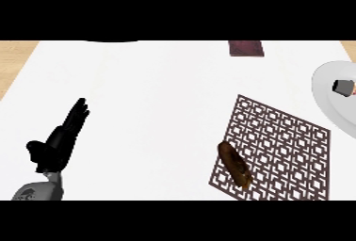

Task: Pick the cupcake from the placemat and place it in the plate

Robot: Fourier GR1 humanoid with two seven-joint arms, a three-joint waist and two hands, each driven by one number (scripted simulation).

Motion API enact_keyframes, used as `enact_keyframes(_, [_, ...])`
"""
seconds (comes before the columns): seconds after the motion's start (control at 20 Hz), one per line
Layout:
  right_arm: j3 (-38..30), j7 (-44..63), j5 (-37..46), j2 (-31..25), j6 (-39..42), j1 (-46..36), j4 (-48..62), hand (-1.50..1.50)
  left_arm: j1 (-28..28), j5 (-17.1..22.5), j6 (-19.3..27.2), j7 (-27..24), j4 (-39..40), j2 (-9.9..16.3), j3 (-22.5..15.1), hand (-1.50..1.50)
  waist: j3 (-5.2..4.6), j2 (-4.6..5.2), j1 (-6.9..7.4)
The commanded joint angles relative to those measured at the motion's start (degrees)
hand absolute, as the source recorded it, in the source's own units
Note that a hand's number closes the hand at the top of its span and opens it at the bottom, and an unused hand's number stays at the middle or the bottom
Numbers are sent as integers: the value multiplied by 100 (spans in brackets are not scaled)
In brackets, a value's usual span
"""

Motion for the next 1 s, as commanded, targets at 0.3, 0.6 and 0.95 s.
enact_keyframes(0.3, [-1628, -1420, -1729, -206, 192, 405, -47, -150, 162, 16, -16, 98, -96, 61, 78, 0, 8, -36, -123])
enact_keyframes(0.6, [-2292, -2139, -2522, -814, 1495, 1329, 145, -150, 109, 41, 25, 205, -249, 4, 87, 0, 8, -35, -152])
enact_keyframes(0.95, [-2450, -3036, -2817, -1234, 2722, 2516, 450, -150, 19, -85, 135, -16, 32, -132, 65, 0, 8, -33, -185])
